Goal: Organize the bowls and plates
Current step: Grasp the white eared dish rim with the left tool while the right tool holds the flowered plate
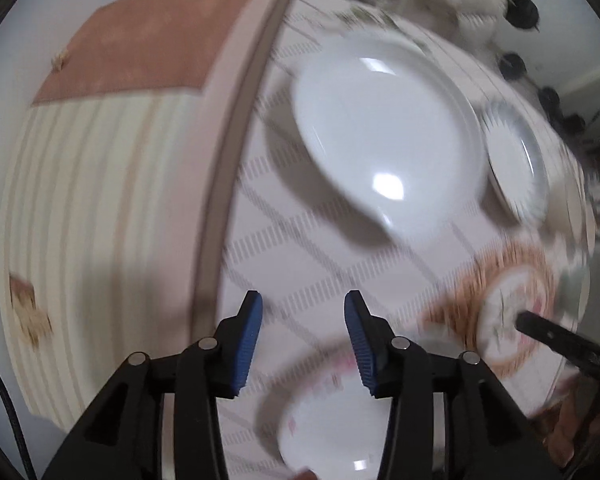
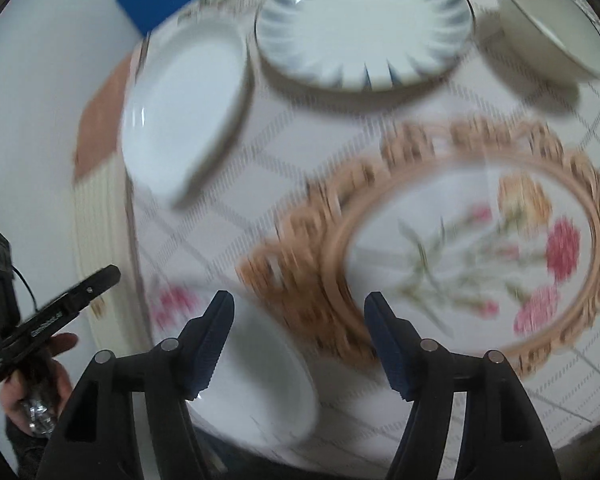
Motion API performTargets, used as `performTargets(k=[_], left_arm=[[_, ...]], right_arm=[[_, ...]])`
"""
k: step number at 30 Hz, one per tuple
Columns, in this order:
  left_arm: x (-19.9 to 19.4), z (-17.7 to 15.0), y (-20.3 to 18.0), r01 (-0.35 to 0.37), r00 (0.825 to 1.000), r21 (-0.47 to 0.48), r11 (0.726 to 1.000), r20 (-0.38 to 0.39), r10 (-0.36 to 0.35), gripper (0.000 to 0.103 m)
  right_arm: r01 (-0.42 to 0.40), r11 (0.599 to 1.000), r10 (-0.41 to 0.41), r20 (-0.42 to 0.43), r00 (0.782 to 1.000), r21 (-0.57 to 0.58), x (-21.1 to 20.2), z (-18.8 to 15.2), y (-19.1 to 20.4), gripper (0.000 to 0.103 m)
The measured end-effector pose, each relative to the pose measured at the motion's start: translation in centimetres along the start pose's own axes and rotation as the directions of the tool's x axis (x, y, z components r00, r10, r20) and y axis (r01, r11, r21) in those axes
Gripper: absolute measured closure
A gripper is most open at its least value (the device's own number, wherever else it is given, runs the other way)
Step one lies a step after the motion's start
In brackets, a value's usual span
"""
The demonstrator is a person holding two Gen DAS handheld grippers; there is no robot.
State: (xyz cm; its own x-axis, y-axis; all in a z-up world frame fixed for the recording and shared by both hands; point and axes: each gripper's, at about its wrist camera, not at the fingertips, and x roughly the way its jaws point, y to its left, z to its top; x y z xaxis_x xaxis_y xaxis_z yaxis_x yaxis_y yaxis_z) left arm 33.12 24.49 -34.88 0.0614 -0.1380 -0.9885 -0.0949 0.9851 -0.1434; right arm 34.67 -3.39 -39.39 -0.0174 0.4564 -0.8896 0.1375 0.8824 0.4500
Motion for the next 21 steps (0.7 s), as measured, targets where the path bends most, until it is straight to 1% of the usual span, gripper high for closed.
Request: performTargets(k=[3,5,6,7,8,9,10,12,15,18,21], left_arm=[[1.8,5.3,1.9,0.046,0.999,-0.064,0.997,-0.015,-0.047,0.063],[2.7,7.6,2.6,0.082,0.996,-0.087,0.993,-0.028,-0.084,0.063],[3.2,8.6,2.5,0.101,0.994,-0.092,0.991,-0.036,-0.104,0.061],[3.7,9.8,2.7,0.119,0.991,-0.091,0.989,-0.051,-0.124,0.053],[4.2,10.6,2.7,0.119,0.99,-0.091,0.989,-0.063,-0.125,0.049],[4.8,11.3,2.5,0.119,0.989,-0.09,0.989,-0.072,-0.126,0.04],[4.8,11.7,2.7,0.128,0.988,-0.088,0.988,-0.078,-0.135,0.039],[5.3,12.3,2.6,0.132,0.986,-0.097,0.987,-0.086,-0.141,0.039],[5.5,13.0,2.5,0.139,0.985,-0.093,0.986,-0.084,-0.147,0.039],[6.5,14.3,1.6,0.124,0.989,-0.071,0.99,-0.074,-0.129,0.039],[6.5,14.9,0.9,0.103,0.993,-0.027,0.994,-0.063,-0.104,0.039]], right_arm=[[-0.056,0.998,0.055,0.02,0.998,0.032,0.7,3.5,1.0,0.033],[-0.075,0.996,0.074,0.014,0.997,0.05,1.8,5.9,1.4,0.033],[-0.071,0.996,0.07,0.013,0.997,0.054,2.4,6.2,2.0,0.033],[-0.068,0.996,0.068,0.008,0.998,0.058,3.0,7.1,2.1,0.033],[-0.068,0.996,0.068,0.003,0.998,0.064,3.6,7.9,2.2,0.033],[-0.066,0.995,0.066,0.0,0.998,0.07,4.1,8.3,2.1,0.033],[-0.063,0.995,0.063,-0.003,0.998,0.078,4.8,8.7,2.6,0.033],[-0.046,0.994,0.047,-0.013,0.999,0.098,5.8,8.8,2.5,0.033],[-0.046,0.993,0.048,-0.019,0.999,0.111,6.5,9.3,2.2,0.033],[-0.047,0.994,0.049,-0.012,0.999,0.103,6.4,9.5,2.3,0.033],[-0.045,0.993,0.046,-0.007,0.999,0.108,6.6,10.0,2.6,0.035]])
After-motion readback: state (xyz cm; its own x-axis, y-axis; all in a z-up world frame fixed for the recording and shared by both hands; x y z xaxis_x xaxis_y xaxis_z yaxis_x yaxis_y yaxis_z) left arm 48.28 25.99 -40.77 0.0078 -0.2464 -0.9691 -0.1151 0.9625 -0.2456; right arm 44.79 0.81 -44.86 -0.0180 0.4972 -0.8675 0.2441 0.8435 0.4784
